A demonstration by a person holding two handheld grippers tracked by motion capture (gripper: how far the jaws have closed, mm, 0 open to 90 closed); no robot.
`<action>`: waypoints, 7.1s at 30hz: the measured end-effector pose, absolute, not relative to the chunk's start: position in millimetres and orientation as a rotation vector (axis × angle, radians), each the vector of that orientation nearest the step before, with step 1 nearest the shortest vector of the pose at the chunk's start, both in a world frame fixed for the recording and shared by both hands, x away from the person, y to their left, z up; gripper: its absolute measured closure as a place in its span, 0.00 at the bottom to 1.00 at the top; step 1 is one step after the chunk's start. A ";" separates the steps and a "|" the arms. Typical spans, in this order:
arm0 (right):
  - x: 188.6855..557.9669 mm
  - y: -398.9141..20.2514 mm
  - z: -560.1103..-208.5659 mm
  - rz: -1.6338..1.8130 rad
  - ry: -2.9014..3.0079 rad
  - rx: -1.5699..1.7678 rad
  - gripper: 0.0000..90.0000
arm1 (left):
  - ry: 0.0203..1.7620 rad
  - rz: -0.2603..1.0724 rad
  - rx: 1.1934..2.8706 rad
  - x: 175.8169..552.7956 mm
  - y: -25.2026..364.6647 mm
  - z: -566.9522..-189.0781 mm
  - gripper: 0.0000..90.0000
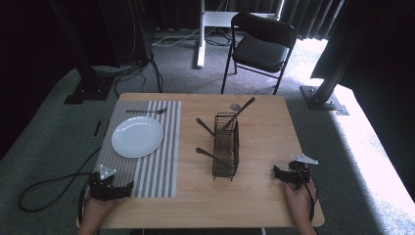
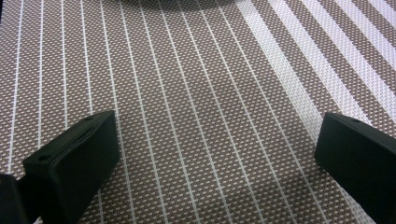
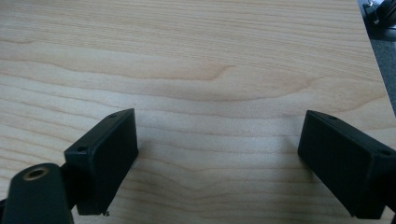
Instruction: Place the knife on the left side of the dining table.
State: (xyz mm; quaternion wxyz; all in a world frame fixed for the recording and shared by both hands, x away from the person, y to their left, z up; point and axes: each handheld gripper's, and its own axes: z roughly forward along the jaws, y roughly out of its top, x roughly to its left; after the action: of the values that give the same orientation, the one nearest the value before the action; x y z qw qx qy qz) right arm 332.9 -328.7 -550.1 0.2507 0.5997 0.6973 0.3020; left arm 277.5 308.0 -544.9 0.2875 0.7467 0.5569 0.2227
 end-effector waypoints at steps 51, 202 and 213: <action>332.9 -328.7 -550.0 0.822 1.897 1.633 0.13 | 0.986 0.434 2.079 276.1 206.5 -465.3 0.02; 333.0 -329.1 -550.0 0.822 1.895 1.633 0.13 | 0.497 0.339 1.888 349.5 17.6 -334.8 0.89; 333.0 -329.1 -550.0 0.822 1.895 1.633 0.13 | 0.497 0.370 1.852 343.8 29.7 -307.2 0.90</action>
State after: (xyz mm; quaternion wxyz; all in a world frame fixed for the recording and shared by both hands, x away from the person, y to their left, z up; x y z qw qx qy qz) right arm 333.0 -329.1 -550.0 0.2517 0.6003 0.6964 0.3022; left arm 343.8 29.7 -307.2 0.5598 0.7858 0.2107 0.1571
